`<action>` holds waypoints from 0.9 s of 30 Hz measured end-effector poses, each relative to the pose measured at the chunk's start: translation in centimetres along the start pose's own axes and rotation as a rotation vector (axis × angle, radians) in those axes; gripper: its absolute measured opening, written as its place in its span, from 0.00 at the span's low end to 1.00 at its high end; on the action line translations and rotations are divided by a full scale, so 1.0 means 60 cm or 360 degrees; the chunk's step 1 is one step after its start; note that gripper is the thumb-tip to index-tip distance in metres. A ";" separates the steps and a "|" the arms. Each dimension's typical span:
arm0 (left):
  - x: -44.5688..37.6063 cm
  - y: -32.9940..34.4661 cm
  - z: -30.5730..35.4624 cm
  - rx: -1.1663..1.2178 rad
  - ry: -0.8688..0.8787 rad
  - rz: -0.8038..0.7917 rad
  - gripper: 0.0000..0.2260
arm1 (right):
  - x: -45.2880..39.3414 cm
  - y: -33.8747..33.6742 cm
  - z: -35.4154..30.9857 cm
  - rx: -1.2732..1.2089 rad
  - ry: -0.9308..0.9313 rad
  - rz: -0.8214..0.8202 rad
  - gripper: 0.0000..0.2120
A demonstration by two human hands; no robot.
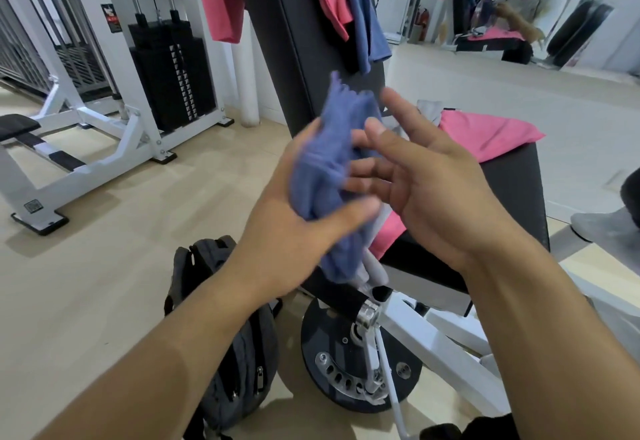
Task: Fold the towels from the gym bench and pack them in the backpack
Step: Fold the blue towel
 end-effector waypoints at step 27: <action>-0.022 -0.022 -0.088 0.0427 -0.0752 0.0203 0.12 | -0.011 -0.116 0.051 0.0897 0.0422 -0.0101 0.20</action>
Point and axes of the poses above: each hand's wrist, its own x-axis away from the middle knuckle, its own y-axis out of the palm, z = x × y, the point moved 3 cm from there along -x, towards the middle knuckle, and after that the axes turned 8 degrees about -y, right-handed, at the moved point
